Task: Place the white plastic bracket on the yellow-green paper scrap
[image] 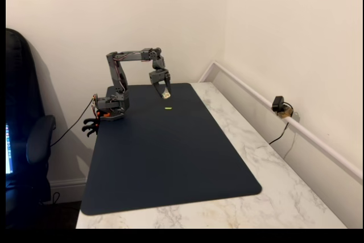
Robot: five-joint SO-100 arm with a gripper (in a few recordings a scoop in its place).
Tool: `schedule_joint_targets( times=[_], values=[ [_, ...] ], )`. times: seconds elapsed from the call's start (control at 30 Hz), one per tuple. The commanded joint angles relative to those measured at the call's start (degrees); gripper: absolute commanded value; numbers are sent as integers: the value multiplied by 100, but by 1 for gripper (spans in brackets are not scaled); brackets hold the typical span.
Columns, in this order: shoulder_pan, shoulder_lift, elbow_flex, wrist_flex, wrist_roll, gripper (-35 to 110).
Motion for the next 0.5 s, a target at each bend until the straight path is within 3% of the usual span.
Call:
schedule_joint_targets(
  times=[0.0, 0.47],
  values=[
    [483, -44, 53, -97, 123, 0],
    [1881, -967, -167, -237, 316, 0]
  ],
)
